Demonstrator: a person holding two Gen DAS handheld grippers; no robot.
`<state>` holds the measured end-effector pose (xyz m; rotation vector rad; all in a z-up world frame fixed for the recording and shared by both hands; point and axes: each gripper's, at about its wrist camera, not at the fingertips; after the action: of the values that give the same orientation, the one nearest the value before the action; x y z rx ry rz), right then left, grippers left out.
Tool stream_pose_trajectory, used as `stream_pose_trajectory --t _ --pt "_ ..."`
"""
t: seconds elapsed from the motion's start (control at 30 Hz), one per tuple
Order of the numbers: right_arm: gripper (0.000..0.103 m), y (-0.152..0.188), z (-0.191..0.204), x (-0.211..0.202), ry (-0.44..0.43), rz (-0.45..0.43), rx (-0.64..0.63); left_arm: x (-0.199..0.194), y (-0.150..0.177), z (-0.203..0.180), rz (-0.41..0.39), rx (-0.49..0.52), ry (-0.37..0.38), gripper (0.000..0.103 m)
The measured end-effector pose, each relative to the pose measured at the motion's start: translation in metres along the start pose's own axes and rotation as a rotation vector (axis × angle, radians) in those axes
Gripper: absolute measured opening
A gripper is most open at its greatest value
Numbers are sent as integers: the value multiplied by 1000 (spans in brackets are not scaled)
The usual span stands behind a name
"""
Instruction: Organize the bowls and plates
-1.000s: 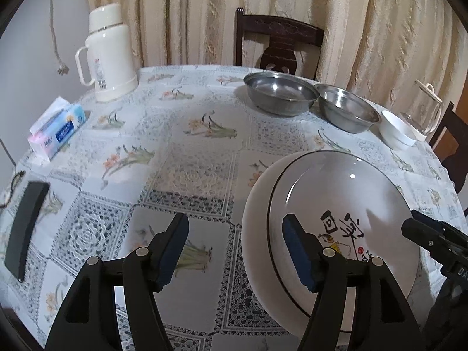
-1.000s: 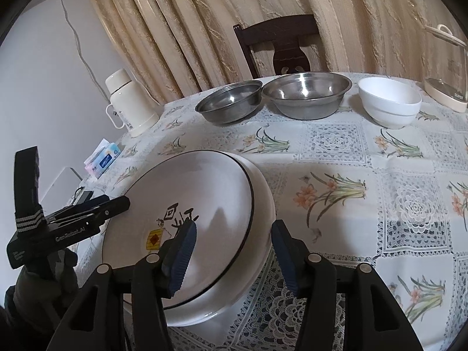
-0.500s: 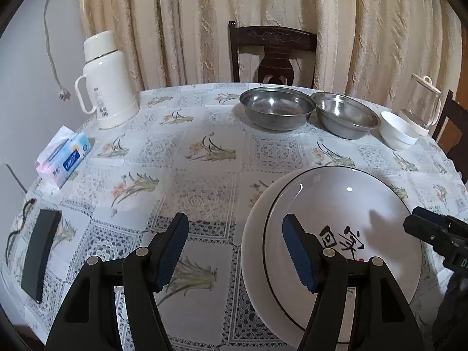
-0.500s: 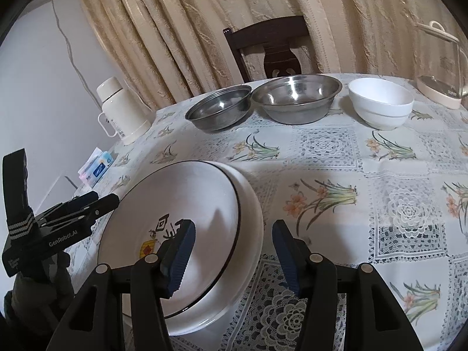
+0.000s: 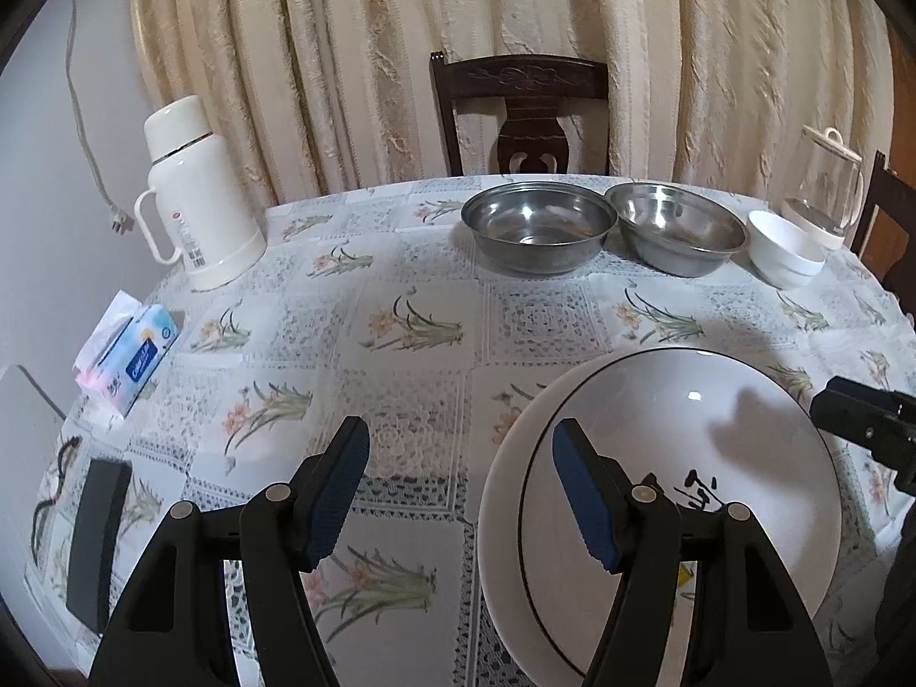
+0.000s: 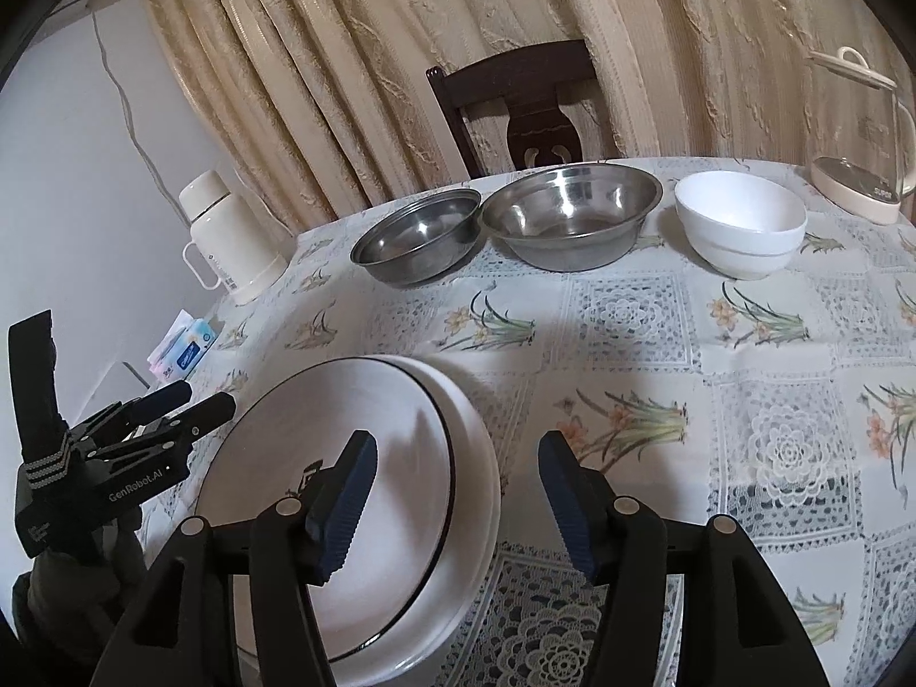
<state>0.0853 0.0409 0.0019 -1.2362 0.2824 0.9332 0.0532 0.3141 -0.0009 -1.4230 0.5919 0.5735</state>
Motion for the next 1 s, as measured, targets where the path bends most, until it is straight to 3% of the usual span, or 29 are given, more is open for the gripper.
stream_pose_trajectory --t 0.33,0.6,1.0 --pt "62 -16 -3 7 -19 16 16 15 -15 1 10 36 5 68" --pt "63 -45 -2 19 -54 43 22 47 -46 26 100 -66 145 68" --pt "67 -98 5 75 -151 188 45 118 -102 40 169 -77 204 68"
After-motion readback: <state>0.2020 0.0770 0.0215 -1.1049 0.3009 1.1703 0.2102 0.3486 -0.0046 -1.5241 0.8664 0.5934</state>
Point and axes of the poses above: each gripper's, at about its wrist camera, not at the fingertips, and x roughly the way its jaws point, z to its left, y to its underside, and after that the axes turned 1 degree about z, right-handed
